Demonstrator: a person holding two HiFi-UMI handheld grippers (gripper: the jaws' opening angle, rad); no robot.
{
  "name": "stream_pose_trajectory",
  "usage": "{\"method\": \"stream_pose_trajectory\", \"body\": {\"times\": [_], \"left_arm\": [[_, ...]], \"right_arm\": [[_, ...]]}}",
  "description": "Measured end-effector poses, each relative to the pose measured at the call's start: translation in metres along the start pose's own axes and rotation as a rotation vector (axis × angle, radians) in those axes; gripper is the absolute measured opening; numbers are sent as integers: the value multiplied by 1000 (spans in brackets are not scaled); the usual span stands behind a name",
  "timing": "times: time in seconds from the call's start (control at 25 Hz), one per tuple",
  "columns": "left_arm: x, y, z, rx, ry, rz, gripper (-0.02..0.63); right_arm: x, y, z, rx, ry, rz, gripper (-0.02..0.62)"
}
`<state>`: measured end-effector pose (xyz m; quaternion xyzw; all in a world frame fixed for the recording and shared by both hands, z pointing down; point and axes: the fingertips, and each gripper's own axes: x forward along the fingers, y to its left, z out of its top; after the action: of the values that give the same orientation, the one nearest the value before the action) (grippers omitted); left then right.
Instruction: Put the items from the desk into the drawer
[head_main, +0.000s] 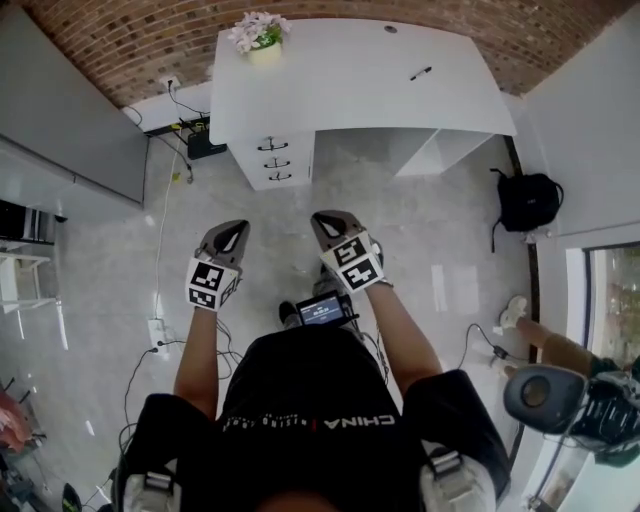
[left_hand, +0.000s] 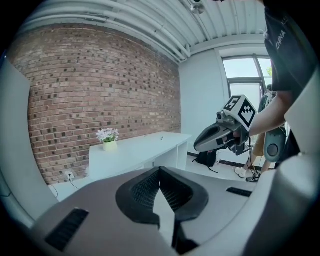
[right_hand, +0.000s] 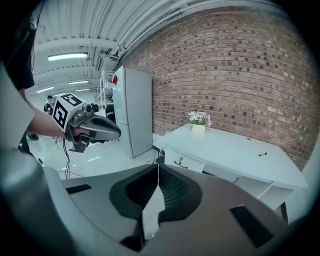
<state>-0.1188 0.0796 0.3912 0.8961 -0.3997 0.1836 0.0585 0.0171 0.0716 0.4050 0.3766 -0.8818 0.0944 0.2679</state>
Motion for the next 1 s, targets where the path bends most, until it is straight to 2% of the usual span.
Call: {"method": "stream_pose_trajectory", "body": {"times": [0.16, 0.4, 0.84, 1.0], "left_arm": [[-13, -18, -8, 17, 1, -39, 11], [-17, -42, -12, 17, 17, -63, 11], [-6, -76, -9, -7, 29, -36, 11], [-3, -83, -5, -5, 28, -23, 11]], "right_arm": [[-17, 22, -10, 1, 10, -29, 17], [-36, 28, -17, -2, 12, -44, 17], [-64, 13, -33, -76, 33, -1, 17], [-67, 3, -25, -105, 18, 6, 16]]}}
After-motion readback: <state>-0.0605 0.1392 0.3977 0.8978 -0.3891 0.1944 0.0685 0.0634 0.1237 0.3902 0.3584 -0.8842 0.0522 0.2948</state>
